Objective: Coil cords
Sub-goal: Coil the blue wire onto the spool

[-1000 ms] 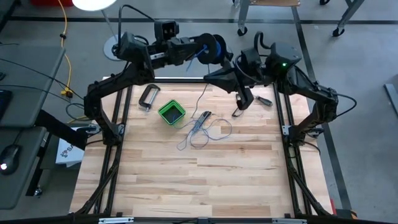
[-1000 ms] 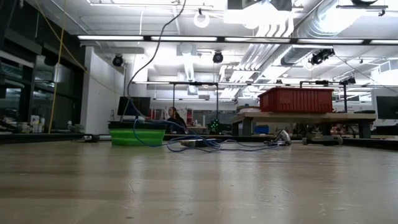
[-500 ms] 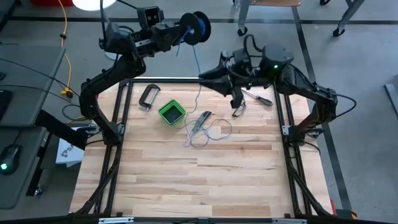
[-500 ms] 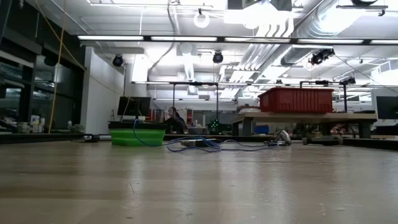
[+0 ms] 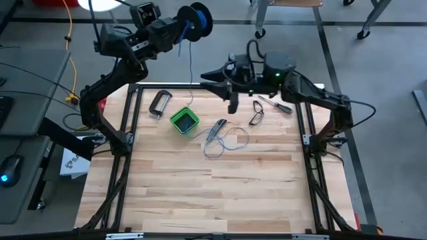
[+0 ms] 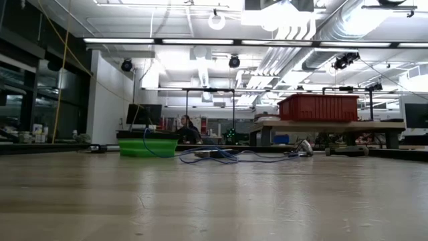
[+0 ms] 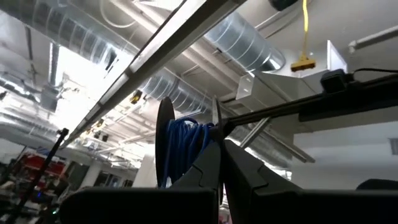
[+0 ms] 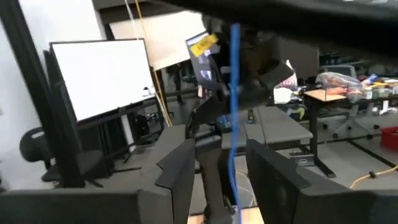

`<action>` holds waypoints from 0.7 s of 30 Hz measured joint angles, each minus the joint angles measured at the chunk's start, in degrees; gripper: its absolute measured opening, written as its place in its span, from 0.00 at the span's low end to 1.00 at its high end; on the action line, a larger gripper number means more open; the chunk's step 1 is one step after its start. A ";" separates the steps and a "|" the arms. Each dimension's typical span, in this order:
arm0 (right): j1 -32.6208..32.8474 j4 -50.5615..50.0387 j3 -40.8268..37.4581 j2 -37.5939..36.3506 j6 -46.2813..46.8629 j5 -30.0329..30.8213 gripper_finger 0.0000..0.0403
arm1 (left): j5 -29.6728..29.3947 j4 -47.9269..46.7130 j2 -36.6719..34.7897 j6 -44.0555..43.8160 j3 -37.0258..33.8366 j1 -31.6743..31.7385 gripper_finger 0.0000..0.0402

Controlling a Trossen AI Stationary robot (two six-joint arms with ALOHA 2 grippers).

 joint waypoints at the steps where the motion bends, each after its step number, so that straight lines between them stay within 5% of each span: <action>1: 0.00 1.13 0.02 0.43 0.02 0.21 0.34 | 0.03 0.07 -0.06 0.02 0.00 -0.03 0.00; 21: -0.04 2.86 0.07 3.70 -0.24 2.91 0.34 | -0.38 -0.03 0.10 1.40 0.00 -0.78 0.00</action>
